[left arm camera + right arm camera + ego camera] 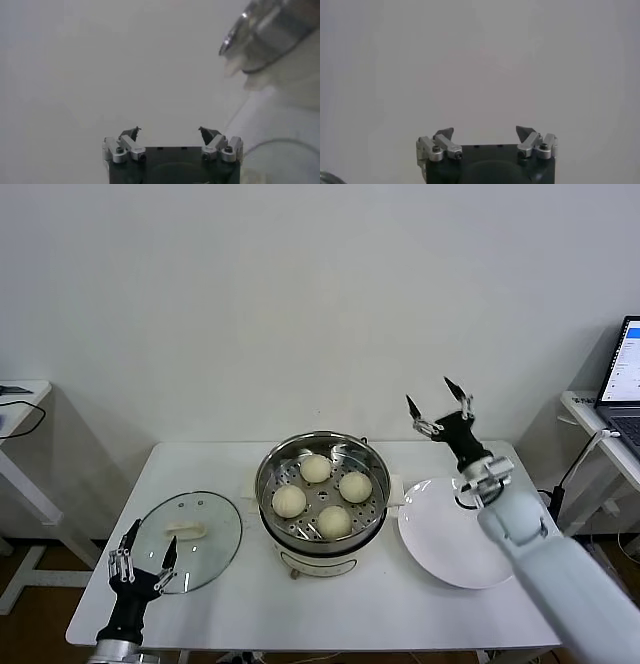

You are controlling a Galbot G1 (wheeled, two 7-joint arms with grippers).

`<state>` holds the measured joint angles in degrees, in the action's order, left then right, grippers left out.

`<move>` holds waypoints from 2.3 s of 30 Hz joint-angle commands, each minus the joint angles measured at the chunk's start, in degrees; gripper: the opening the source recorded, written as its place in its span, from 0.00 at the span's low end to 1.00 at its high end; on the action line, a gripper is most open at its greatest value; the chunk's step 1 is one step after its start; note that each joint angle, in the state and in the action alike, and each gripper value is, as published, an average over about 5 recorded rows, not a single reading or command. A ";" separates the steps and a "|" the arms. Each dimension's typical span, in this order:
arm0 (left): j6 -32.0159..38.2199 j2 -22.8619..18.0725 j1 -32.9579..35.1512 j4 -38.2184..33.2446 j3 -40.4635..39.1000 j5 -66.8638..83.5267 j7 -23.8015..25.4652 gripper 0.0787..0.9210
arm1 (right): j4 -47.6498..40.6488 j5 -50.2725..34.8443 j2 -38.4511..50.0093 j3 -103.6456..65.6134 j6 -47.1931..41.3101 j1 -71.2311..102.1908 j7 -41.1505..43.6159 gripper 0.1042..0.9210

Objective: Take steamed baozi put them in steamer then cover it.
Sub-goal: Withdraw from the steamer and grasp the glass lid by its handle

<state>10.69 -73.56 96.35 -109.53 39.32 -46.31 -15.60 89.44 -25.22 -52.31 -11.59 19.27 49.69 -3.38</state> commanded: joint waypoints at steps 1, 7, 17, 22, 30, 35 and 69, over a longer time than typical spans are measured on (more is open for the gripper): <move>-3.95 0.22 -5.20 13.45 -0.93 -22.08 -4.83 0.88 | 2.88 1.22 -11.96 -16.59 3.96 20.41 -3.11 0.88; -3.72 -1.34 -8.81 17.31 -0.89 -26.38 -6.07 0.88 | 3.80 1.82 -13.83 -17.85 4.50 23.09 -2.34 0.88; -3.50 -1.77 -13.47 20.89 -1.67 -29.00 -5.80 0.88 | 3.85 3.96 -15.81 -18.14 4.75 24.73 -2.06 0.88; -3.71 -1.60 -15.33 21.73 -1.96 -28.87 -4.96 0.88 | 3.75 4.82 -16.40 -17.68 4.65 24.75 -2.04 0.88; -4.06 -1.33 -17.43 22.53 -2.79 -28.76 -3.89 0.88 | 3.24 5.82 -17.49 -16.88 4.52 24.22 -1.98 0.88; -4.24 -1.47 -19.40 23.87 -3.10 -28.80 -3.63 0.88 | 3.37 6.17 -17.60 -16.71 4.60 24.22 -1.42 0.88; -4.13 -1.58 -25.88 31.39 -4.05 -28.54 -2.43 0.73 | 3.38 8.02 -18.55 -17.23 4.81 24.31 -1.30 0.88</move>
<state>6.33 -75.14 71.28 -79.22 35.28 -74.91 -18.36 92.77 -17.38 -70.71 -28.78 24.07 74.01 -4.65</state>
